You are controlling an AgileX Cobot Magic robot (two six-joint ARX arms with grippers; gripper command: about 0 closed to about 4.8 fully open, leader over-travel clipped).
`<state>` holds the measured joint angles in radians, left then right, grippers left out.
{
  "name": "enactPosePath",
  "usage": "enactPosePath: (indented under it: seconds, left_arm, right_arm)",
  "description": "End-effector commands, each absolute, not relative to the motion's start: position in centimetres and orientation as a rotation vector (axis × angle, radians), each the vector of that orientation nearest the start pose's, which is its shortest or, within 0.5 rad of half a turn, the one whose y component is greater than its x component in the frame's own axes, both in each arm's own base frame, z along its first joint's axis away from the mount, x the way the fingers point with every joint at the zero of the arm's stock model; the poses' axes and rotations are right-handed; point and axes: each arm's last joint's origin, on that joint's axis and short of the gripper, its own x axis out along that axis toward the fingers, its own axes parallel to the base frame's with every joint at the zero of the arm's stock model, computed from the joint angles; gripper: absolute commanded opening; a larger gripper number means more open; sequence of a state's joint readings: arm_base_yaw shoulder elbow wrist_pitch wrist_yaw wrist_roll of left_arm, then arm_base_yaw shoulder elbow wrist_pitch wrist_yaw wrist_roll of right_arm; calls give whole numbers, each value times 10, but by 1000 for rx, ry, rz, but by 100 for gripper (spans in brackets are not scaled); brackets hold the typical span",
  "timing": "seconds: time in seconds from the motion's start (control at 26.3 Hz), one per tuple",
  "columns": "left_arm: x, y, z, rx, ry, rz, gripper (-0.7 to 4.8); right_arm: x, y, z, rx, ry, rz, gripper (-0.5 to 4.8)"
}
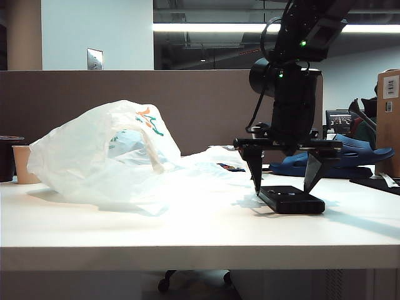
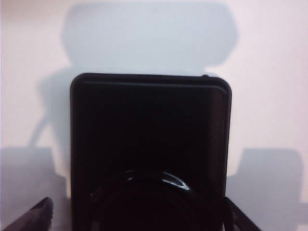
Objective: Put the power bank into the bag.
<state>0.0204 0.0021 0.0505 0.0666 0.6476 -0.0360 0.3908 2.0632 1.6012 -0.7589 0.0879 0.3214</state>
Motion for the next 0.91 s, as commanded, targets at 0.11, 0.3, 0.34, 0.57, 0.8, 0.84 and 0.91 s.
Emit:
enactPosePath:
  seconds: [0.11, 0.3, 0.34, 0.57, 0.8, 0.84, 0.91]
  left_arm:
    - [88, -16, 189, 7, -112, -636, -6]
    - [88, -16, 189, 7, -112, -636, -6]
    - [88, -16, 189, 7, -112, -636, -6]
    - [88, -16, 189, 7, -112, -636, -6]
    - [88, -16, 189, 7, -112, -635, -6]
    - [88, -16, 189, 7, -112, -636, -6]
    - [88, -16, 189, 7, -112, -635, -6]
  right_arm:
    - [394, 160, 191, -8, 1200, 63, 479]
    - [394, 159, 191, -19, 1197, 47, 479]
    - [394, 159, 191, -19, 1195, 46, 479]
    - [395, 159, 190, -5, 1194, 35, 479]
    - [395, 159, 190, 2, 1199, 40, 479]
    - [395, 159, 188, 1, 1201, 39, 479]
    - [395, 159, 184, 0, 1216, 41, 479]
